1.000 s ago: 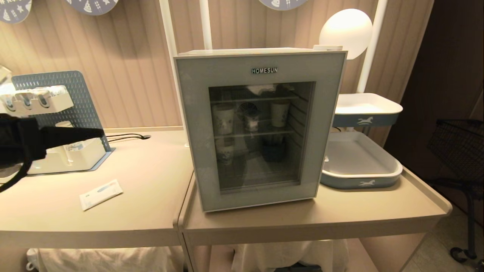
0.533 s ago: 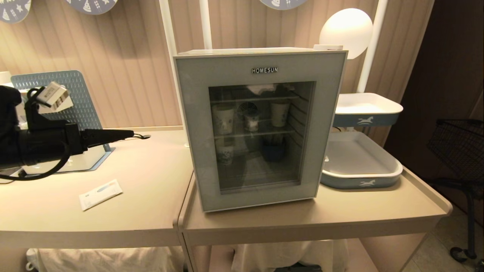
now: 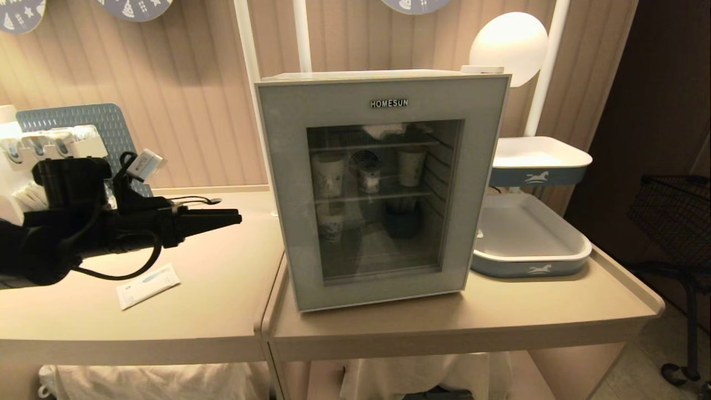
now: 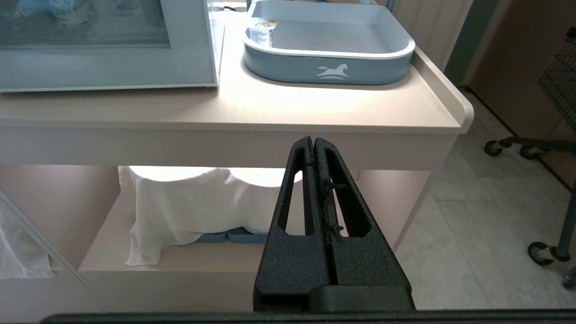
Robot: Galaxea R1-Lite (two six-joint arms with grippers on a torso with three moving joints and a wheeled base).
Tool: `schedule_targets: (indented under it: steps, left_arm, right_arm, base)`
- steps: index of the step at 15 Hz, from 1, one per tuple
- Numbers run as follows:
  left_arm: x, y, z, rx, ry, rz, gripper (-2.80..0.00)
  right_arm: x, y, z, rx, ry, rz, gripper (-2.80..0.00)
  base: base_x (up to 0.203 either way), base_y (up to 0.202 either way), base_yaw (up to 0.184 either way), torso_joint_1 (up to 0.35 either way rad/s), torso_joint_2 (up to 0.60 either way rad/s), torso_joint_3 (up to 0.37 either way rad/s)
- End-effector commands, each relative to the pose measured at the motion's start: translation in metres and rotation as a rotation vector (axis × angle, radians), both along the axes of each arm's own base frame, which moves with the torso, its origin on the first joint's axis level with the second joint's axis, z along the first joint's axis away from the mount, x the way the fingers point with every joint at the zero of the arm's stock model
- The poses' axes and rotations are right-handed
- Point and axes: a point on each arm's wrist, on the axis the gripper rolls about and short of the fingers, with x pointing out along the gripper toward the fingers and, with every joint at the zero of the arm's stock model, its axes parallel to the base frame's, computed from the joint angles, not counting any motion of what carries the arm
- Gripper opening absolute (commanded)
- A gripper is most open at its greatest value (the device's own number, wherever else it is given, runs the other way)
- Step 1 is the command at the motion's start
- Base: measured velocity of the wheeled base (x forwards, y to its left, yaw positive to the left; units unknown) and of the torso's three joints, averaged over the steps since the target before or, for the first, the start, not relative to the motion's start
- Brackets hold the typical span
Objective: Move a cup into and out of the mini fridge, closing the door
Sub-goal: Open the freezer door
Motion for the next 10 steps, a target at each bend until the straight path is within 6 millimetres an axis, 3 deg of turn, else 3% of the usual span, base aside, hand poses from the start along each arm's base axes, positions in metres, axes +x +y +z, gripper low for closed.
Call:
schedule_targets:
  steps: [1, 10]
  left_arm:
    - [0.009, -0.010, -0.018, -0.005, 0.016, -0.039, 0.00]
    - [0.026, -0.044, -0.030, -0.007, 0.037, -0.139, 0.00]
  right_arm:
    - [0.000, 0.000, 0.000, 0.000, 0.001, 0.001, -2.80]
    - [0.000, 0.000, 0.000, 0.002, 0.001, 0.001, -2.80]
  base:
    - [0.000, 0.000, 0.000, 0.000, 0.00, 0.000]
    - [0.000, 0.000, 0.000, 0.000, 0.00, 0.000]
